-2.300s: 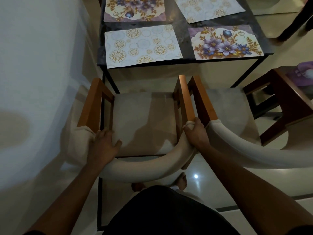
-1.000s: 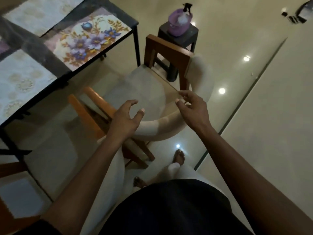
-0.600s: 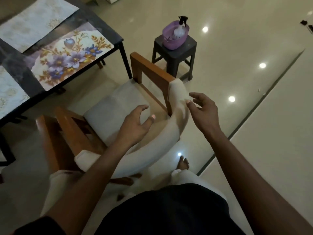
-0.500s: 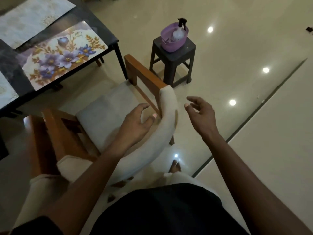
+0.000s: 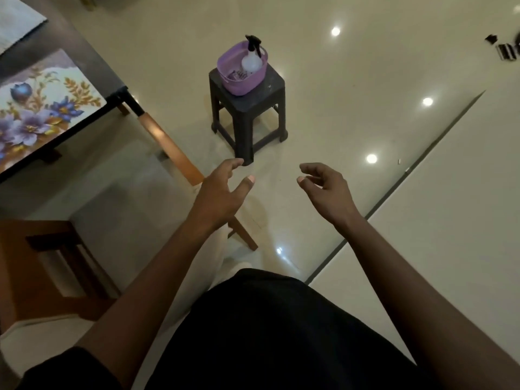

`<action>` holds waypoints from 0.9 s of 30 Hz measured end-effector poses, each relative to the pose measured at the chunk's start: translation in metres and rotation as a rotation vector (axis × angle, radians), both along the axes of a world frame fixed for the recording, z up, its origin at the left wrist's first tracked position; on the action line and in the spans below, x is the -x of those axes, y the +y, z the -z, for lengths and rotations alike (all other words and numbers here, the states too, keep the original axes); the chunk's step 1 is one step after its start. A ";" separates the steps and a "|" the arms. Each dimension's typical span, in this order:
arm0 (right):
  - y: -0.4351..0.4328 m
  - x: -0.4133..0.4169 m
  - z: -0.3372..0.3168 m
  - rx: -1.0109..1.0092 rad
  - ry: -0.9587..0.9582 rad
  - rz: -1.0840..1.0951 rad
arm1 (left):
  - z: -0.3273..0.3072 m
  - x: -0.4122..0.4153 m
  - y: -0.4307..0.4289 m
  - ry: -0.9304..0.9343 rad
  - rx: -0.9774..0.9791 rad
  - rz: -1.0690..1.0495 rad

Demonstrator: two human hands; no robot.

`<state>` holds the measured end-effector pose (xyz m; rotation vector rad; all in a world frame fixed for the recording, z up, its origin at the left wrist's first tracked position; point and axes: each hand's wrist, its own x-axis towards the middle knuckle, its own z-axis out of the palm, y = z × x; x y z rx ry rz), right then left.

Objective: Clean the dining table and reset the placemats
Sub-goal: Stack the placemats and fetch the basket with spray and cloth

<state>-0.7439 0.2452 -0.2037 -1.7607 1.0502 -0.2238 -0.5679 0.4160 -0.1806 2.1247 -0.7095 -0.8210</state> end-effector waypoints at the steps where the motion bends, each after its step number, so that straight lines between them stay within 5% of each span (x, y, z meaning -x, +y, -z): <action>1: -0.009 -0.002 0.000 -0.003 0.002 -0.016 | 0.003 -0.003 -0.010 0.006 -0.003 -0.005; 12: -0.186 -0.058 0.017 0.017 0.058 -0.125 | 0.049 -0.067 -0.164 0.020 -0.015 -0.116; 27: -0.505 -0.170 0.002 0.024 -0.031 -0.266 | 0.011 -0.163 -0.493 0.023 0.079 -0.154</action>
